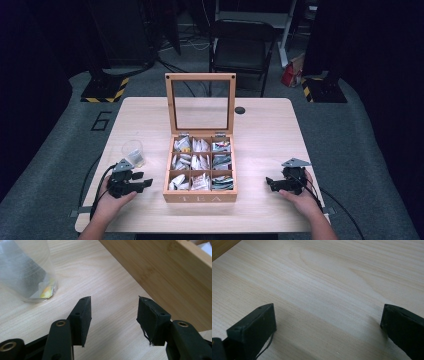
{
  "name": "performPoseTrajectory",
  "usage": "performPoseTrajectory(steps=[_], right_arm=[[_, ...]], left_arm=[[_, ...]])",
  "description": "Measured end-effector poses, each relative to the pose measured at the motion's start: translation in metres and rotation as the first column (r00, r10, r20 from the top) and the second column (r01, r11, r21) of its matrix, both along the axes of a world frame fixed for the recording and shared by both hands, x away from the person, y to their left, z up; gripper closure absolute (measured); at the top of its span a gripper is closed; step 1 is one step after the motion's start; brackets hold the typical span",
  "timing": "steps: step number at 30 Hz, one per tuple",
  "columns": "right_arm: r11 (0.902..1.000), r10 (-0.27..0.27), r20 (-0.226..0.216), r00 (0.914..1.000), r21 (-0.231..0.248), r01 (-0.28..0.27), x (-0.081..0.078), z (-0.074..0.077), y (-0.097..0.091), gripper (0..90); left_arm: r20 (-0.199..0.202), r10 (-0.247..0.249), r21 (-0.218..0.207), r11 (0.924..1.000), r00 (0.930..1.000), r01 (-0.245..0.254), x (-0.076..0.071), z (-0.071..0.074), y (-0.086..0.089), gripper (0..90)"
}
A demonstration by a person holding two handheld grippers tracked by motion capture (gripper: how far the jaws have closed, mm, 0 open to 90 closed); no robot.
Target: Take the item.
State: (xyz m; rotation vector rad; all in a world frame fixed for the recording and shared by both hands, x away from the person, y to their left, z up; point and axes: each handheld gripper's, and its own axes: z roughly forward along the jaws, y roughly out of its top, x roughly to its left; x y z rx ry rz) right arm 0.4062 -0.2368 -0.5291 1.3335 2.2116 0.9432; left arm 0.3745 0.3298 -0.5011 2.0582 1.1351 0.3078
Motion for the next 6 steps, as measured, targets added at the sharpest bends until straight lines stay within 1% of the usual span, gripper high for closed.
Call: performPoseTrajectory(steps=[1,3,5,6], right_arm=[[1.0,-0.001,-0.001,1.0,0.001,0.001,-0.0001,0.0,0.0001,0.0],[1.0,-0.002,-0.001,1.0,0.002,0.002,-0.0002,0.0,0.0002,0.0],[1.0,0.0,-0.001,1.0,0.0,0.0,0.0,0.0,0.0,0.0],[1.0,-0.002,-0.001,1.0,0.001,0.002,-0.0001,0.0,0.0002,0.0]], left_arm=[[-0.013,-0.006,0.011,0.9999,0.9999,0.006,0.0002,0.0004,0.0006,45.0],[-0.012,0.003,-0.004,1.0,0.9999,-0.003,0.0002,-0.0014,-0.0007,45.0],[-0.022,-0.009,-0.004,1.0,0.9997,0.009,0.0,-0.001,-0.0007,45.2],[-0.03,-0.012,-0.01,0.9999,0.9995,0.012,-0.0003,-0.0002,-0.0013,45.4]])
